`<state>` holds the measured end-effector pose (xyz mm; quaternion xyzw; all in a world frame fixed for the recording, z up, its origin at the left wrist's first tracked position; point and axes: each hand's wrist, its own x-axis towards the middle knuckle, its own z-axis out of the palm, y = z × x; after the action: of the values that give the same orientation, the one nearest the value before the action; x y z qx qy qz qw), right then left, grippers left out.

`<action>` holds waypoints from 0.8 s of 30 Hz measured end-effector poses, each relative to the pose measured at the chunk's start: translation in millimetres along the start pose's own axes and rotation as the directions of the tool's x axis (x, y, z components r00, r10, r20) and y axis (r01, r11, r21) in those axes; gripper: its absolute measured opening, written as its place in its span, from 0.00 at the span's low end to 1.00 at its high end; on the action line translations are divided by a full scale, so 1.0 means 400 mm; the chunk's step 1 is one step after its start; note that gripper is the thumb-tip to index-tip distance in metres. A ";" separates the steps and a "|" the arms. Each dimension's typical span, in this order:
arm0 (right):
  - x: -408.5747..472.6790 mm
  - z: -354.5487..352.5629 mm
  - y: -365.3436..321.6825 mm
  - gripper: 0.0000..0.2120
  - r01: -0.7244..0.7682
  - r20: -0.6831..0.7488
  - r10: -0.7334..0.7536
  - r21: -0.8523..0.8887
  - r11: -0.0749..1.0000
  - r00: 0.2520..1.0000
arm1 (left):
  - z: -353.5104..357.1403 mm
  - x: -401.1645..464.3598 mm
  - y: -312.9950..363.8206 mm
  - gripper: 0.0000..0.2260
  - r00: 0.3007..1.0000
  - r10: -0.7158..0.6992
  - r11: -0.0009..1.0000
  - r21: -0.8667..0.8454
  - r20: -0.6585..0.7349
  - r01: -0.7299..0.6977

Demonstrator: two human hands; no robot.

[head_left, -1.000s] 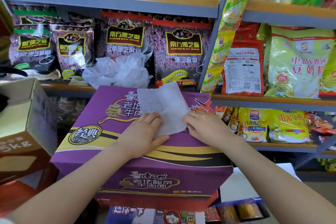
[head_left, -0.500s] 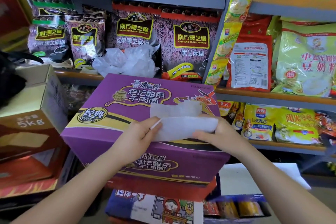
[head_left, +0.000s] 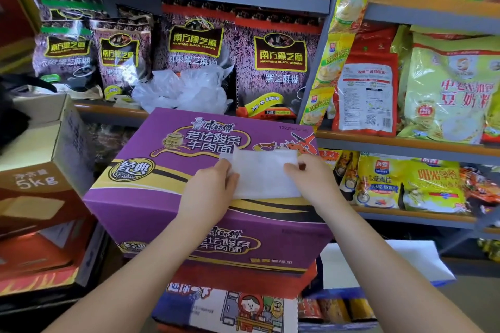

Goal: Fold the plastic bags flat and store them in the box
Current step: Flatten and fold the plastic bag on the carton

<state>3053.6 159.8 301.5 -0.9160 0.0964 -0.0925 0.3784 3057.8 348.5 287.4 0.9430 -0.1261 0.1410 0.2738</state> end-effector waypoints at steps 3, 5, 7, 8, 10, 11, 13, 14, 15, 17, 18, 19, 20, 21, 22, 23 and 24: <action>0.009 0.020 0.000 0.20 0.050 -0.074 -0.058 -0.103 0.993 0.996 | 0.002 0.001 -0.004 0.11 1.000 0.023 0.999 -0.023 -0.010 -0.023; 0.009 0.029 -0.002 0.21 0.078 -0.078 -0.089 -0.132 0.988 0.993 | -0.002 0.003 -0.011 0.09 1.000 0.016 0.998 -0.058 -0.013 -0.017; 0.012 0.028 -0.006 0.20 0.065 -0.068 -0.074 -0.126 0.990 0.995 | -0.009 0.010 -0.010 0.09 0.999 -0.036 0.994 -0.098 0.007 0.037; 0.014 0.027 -0.008 0.20 0.048 -0.066 -0.057 -0.125 0.991 0.996 | -0.015 0.012 -0.007 0.12 0.998 -0.066 0.992 -0.109 0.016 0.067; 0.022 0.030 -0.006 0.17 0.034 -0.070 -0.043 -0.127 0.991 0.997 | -0.016 0.012 -0.009 0.21 0.999 -0.032 0.998 -0.056 -0.013 0.031; 0.026 0.033 -0.004 0.15 0.026 -0.075 -0.035 -0.118 0.993 0.997 | -0.010 0.013 -0.013 0.24 0.998 0.046 0.998 0.037 -0.033 -0.045; 0.033 0.038 -0.003 0.08 -0.001 -0.083 -0.008 -0.105 0.994 0.997 | 0.004 0.017 -0.020 0.18 0.971 0.230 0.955 0.207 -0.060 -0.213; 0.035 0.040 -0.004 0.05 -0.012 -0.082 0.003 -0.114 0.993 0.997 | 0.013 0.023 -0.026 0.13 0.954 0.299 0.926 0.248 -0.027 -0.284; 0.035 0.041 -0.006 0.04 -0.017 -0.078 0.006 -0.137 0.990 0.997 | 0.018 0.031 -0.033 0.13 0.936 0.350 0.897 0.275 0.039 -0.347; 0.036 0.043 -0.016 0.06 -0.024 -0.085 0.007 -0.203 0.979 0.996 | 0.020 0.042 -0.040 0.24 0.906 0.350 0.880 0.249 0.237 -0.405; 0.037 0.046 -0.022 0.11 -0.038 -0.089 0.018 -0.229 0.973 0.996 | 0.018 0.045 -0.041 0.31 0.896 0.330 0.880 0.245 0.299 -0.406; 0.036 0.048 -0.026 0.15 -0.047 -0.092 0.023 -0.266 0.963 0.996 | 0.014 0.046 -0.044 0.37 0.889 0.289 0.888 0.247 0.354 -0.387; 0.031 0.050 -0.032 0.18 -0.046 -0.106 0.011 -0.332 0.942 0.994 | 0.014 0.045 -0.051 0.41 0.884 0.243 0.901 0.245 0.398 -0.359; 0.022 0.055 -0.038 0.21 -0.011 -0.137 -0.053 -0.426 0.905 0.989 | 0.013 0.044 -0.055 0.43 0.877 0.209 0.907 0.251 0.432 -0.340; 0.013 0.060 -0.044 0.23 0.071 -0.160 -0.178 -0.519 0.852 0.971 | 0.012 0.046 -0.055 0.45 0.870 0.189 0.907 0.258 0.456 -0.332; 0.005 0.068 -0.050 0.24 0.195 -0.139 -0.329 -0.573 0.796 0.934 | 0.013 0.048 -0.056 0.48 0.868 0.182 0.909 0.259 0.462 -0.328; -0.002 0.078 -0.056 0.25 0.331 -0.069 -0.457 -0.596 0.732 0.887 | 0.012 0.047 -0.054 0.50 0.864 0.179 0.910 0.256 0.470 -0.328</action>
<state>3062.7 196.6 295.8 -0.9703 -0.0383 -0.2343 0.0469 3083.2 360.6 279.3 0.9571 -0.2835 -0.0194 0.0572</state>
